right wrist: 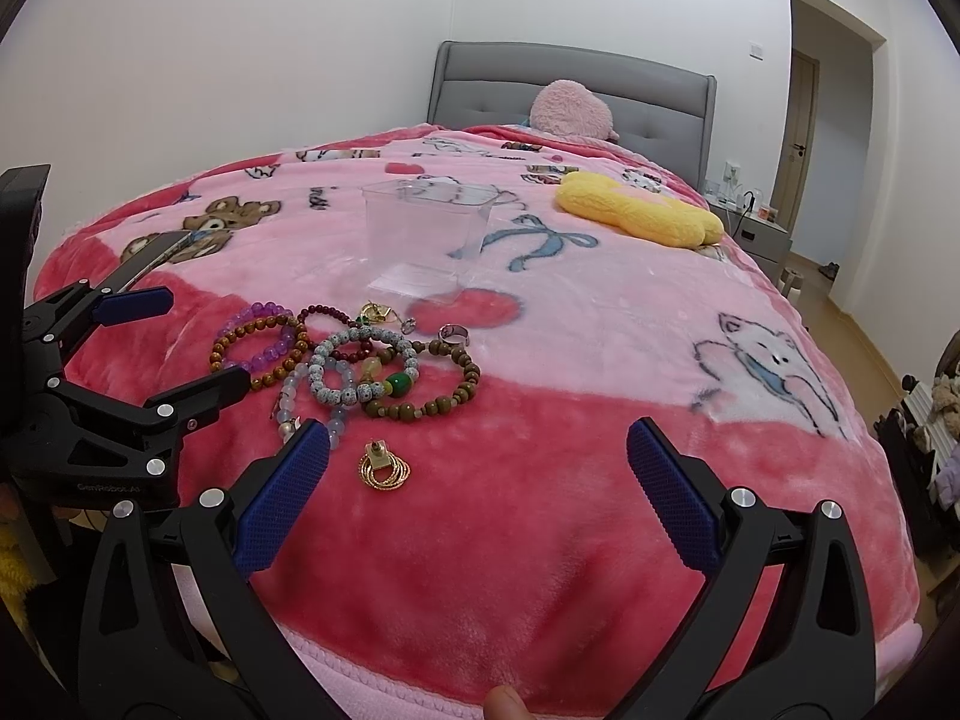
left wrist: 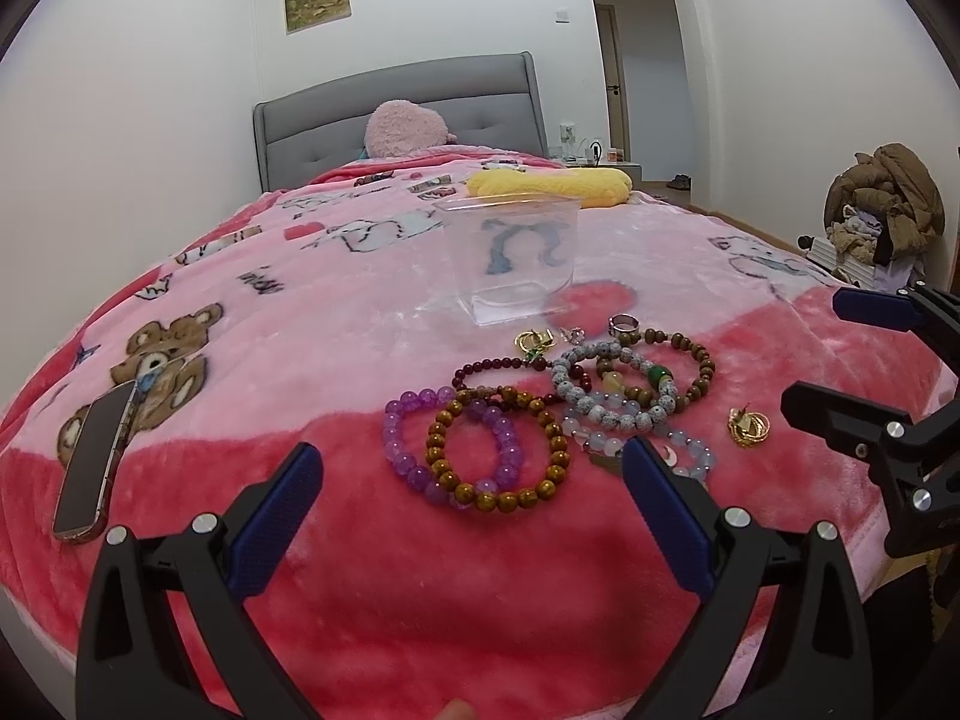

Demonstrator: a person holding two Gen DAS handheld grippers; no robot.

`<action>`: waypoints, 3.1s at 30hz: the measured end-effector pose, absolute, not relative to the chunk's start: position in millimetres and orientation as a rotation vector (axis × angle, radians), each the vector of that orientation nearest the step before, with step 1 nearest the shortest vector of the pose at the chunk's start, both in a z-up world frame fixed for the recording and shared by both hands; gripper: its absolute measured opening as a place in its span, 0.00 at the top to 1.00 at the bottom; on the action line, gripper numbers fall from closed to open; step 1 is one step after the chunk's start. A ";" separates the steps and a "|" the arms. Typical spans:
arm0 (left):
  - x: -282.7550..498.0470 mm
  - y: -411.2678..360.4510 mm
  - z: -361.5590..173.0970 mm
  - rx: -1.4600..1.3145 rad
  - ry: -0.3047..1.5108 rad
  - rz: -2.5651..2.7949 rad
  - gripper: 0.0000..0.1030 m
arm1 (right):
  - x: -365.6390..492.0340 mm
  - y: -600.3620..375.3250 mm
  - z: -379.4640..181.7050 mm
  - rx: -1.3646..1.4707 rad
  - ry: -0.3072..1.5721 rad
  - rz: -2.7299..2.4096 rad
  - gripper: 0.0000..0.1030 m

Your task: Organize jewelry

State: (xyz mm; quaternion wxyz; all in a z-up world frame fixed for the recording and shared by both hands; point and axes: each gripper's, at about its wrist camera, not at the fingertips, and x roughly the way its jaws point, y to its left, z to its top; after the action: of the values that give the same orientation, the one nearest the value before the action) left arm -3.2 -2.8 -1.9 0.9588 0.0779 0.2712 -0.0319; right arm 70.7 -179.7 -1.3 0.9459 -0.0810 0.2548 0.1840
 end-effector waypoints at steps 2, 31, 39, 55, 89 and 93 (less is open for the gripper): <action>-3.6 -3.0 -1.8 0.158 0.549 -0.063 0.05 | 70.7 -179.8 -1.2 -0.165 0.519 0.374 0.08; 5.4 52.0 13.3 -0.056 0.557 -0.084 0.05 | 74.7 -184.1 12.1 -0.139 0.463 0.375 0.08; 22.9 73.0 17.9 -0.050 0.597 -0.056 0.05 | 90.0 -181.8 23.1 -0.114 0.489 0.452 0.20; 91.6 75.4 16.4 -0.069 0.973 -0.205 0.38 | 175.7 -155.5 27.0 -0.080 0.910 0.605 0.59; 119.5 58.0 0.0 -0.067 1.157 -0.189 0.90 | 215.7 -138.2 -6.6 -0.132 1.156 0.525 0.78; 118.8 56.7 -1.1 -0.062 1.152 -0.186 0.90 | 217.7 -140.4 -14.3 -0.136 1.159 0.524 0.87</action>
State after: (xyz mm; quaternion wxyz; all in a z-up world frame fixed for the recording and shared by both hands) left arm 118.8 56.7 -1.1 0.8341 -0.0293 0.5438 -0.0878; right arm 217.7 -140.4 -14.3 0.8024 -0.0633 0.5407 0.2445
